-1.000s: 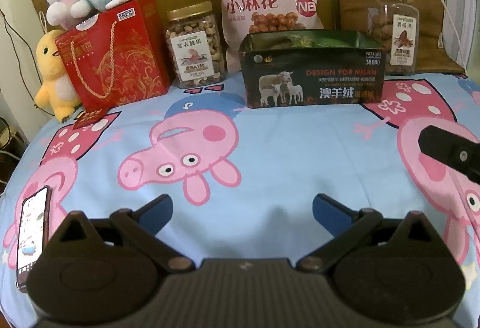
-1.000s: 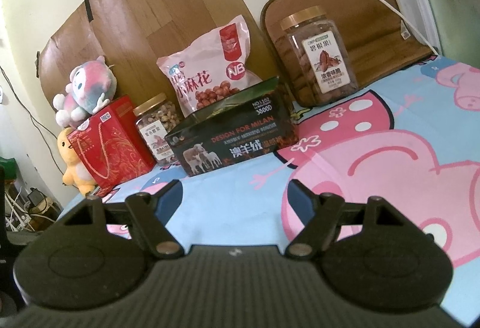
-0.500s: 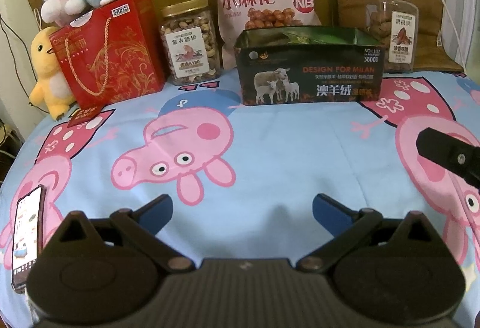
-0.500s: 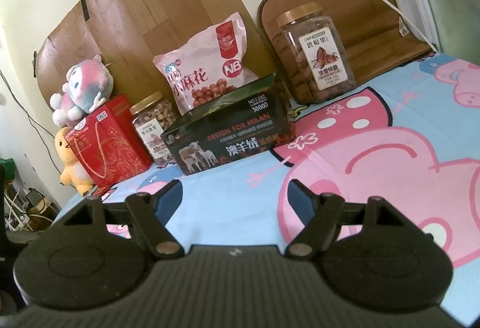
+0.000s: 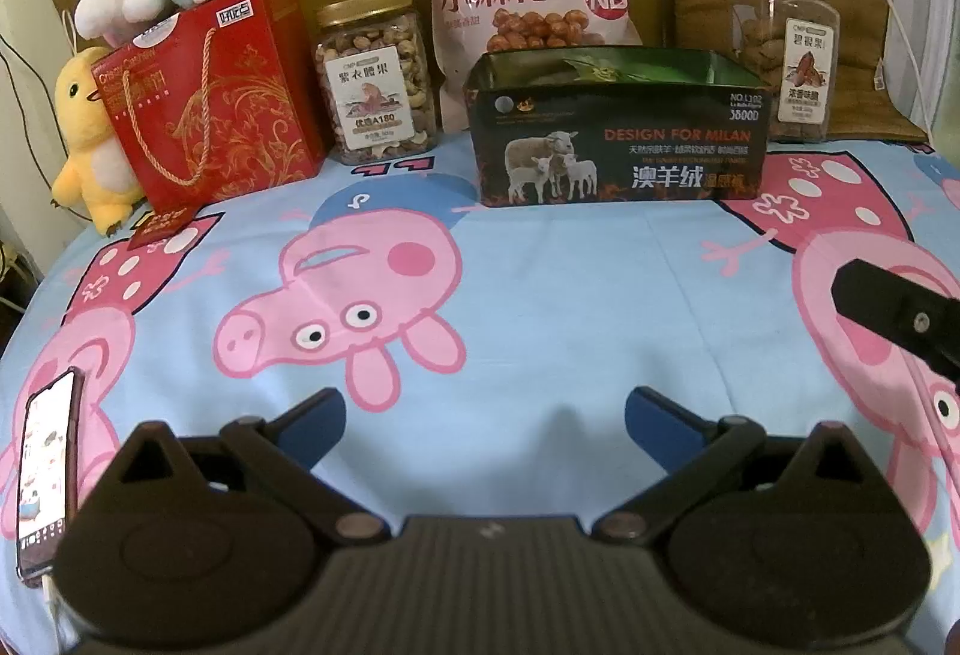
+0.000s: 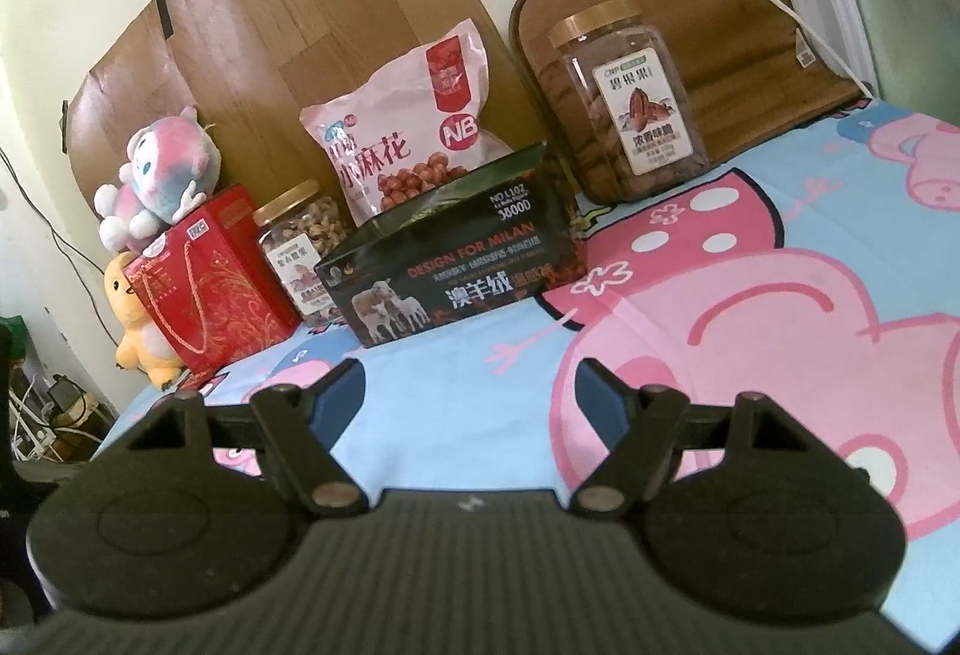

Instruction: Organize snacks

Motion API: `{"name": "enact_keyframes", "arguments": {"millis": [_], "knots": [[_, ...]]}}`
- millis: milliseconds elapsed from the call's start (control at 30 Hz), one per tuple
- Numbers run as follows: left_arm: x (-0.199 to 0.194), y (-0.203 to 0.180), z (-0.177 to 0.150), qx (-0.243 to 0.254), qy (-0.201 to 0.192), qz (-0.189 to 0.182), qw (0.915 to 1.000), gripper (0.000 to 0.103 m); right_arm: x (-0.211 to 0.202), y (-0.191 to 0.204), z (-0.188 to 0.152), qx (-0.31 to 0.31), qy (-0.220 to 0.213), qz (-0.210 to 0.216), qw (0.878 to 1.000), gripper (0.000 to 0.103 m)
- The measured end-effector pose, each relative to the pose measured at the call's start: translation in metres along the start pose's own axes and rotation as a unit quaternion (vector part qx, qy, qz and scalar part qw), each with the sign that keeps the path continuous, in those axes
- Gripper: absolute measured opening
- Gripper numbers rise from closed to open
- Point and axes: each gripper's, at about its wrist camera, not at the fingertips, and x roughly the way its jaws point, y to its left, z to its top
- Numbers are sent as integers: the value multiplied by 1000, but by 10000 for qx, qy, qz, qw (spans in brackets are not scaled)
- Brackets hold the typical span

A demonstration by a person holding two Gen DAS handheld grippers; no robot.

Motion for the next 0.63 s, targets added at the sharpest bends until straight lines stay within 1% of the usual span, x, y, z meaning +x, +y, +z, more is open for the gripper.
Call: {"name": "enact_keyframes", "arguments": {"millis": [400, 633], "knots": [[2, 1, 2, -31, 25, -43, 10000, 103, 1, 0, 0, 15, 15, -13, 10000, 79], [-3, 2, 7, -67, -191, -202, 9996, 103, 1, 2, 1, -53, 1, -8, 10000, 79]]}}
